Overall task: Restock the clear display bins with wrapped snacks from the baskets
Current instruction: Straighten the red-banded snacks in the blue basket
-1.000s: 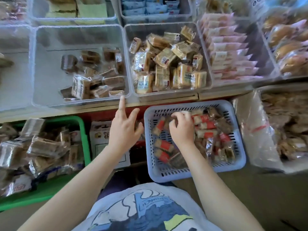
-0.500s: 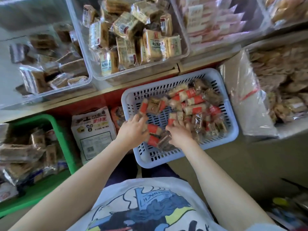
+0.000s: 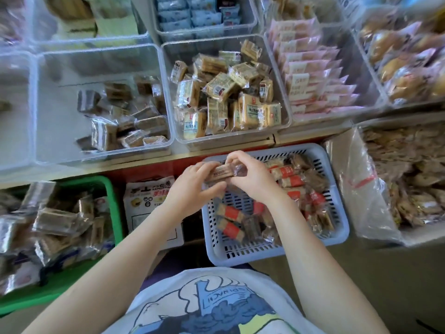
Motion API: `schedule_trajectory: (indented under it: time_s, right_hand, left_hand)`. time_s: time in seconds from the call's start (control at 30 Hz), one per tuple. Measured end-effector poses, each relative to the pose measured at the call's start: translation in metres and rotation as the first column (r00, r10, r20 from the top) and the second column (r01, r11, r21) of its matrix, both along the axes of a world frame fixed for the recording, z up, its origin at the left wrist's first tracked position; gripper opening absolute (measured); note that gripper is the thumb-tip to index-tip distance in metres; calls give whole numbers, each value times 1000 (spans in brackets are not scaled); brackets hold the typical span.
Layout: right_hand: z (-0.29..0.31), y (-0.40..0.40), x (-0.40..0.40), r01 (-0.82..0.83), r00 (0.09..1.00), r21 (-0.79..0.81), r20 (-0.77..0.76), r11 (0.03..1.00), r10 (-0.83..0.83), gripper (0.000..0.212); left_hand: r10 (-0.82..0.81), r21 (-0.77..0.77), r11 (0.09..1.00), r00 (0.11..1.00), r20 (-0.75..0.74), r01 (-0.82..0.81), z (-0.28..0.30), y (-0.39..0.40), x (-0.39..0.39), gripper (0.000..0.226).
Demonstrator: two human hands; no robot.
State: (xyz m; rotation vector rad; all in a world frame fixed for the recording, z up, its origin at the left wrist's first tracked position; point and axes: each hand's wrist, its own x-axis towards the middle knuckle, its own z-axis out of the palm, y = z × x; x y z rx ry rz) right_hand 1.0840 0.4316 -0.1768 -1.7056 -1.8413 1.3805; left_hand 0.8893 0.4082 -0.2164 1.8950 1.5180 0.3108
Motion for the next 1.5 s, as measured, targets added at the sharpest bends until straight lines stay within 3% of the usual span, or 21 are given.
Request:
schedule_trajectory:
  time_s: [0.07, 0.13, 0.2, 0.3, 0.37, 0.5, 0.57, 0.63, 0.7, 0.73, 0.83, 0.9, 0.97, 1.07, 1.17, 1.23, 1.3, 1.4, 1.5]
  right_hand:
    - [19, 14, -25, -57, 997, 35, -42, 998, 59, 30]
    - [29, 25, -52, -91, 993, 69, -74, 993, 96, 33]
    - [29, 35, -81, -113, 990, 121, -71, 986, 122, 36]
    - [25, 43, -117, -114, 992, 263, -26, 958, 125, 44]
    - [19, 49, -135, -186, 981, 366, 127, 912, 149, 60]
    - [-8, 54, -147, -347, 872, 236, 439, 908, 219, 78]
    - [-20, 50, -146, -430, 782, 193, 567, 882, 258, 81]
    - [-25, 48, -145, -475, 729, 181, 630, 861, 269, 83]
    - [-26, 48, -146, -484, 711, 162, 645, 860, 278, 85]
    - [-26, 49, -147, -489, 702, 148, 652, 859, 287, 86]
    - [-22, 49, -146, -488, 727, 147, 615, 860, 307, 82]
    - [-18, 45, -141, -420, 825, 240, 503, 875, 258, 74]
    - [-14, 31, -129, -289, 915, 397, 381, 871, 130, 63]
    - [-27, -1, -93, -85, 948, 515, 305, 853, -90, 46]
    - [-49, -28, -38, 44, 907, 284, 390, 958, -158, 30]
    - [-62, -47, 3, 99, 858, 51, 502, 994, -111, 28]
    - [-74, -68, 39, 165, 805, -80, 586, 983, -88, 37]
    - [-95, -98, 78, 265, 767, -220, 639, 939, -67, 69]
    - [-113, -113, 95, 324, 762, -266, 642, 908, -84, 87]
  left_hand:
    - [156, -68, 987, 975, 159, -147, 25, 7, -22, 52]
    - [346, -200, 935, 874, 340, -292, 45, 13, -47, 34]
    - [456, -261, 889, 782, 424, -377, 59, 16, -71, 23]
    - [513, -151, 853, 753, 411, -499, 65, 20, -104, 25]
    - [554, -26, 802, 726, 407, -597, 63, 22, -125, 27]
    - [634, 121, 720, 718, 287, -683, 53, 30, -153, 43]
    - [618, 84, 773, 777, 119, -629, 40, 34, -162, 58]
    - [507, 27, 860, 847, -160, -510, 26, 36, -170, 69]
    - [387, -3, 908, 842, -375, -419, 18, 34, -172, 72]
    - [374, 24, 916, 834, -406, -400, 18, 32, -171, 69]
    - [460, 333, 864, 861, -218, -378, 31, 20, -157, 42]
    - [421, 472, 815, 903, -83, -337, 36, 9, -139, 31]
    - [329, 403, 872, 942, -66, -276, 36, -2, -116, 30]
    - [181, 150, 976, 968, -171, -156, 19, -8, -81, 36]
    - [-35, -141, 990, 964, -262, -2, -4, -6, -44, 43]
    - [-153, -219, 971, 947, -283, 92, -13, -3, -15, 43]
    - [-233, -248, 955, 926, -297, 161, -20, -2, 13, 41]
    - [-311, -288, 932, 896, -317, 222, -25, -2, 50, 43]
    - [-362, -319, 913, 868, -339, 255, -28, -6, 74, 47]
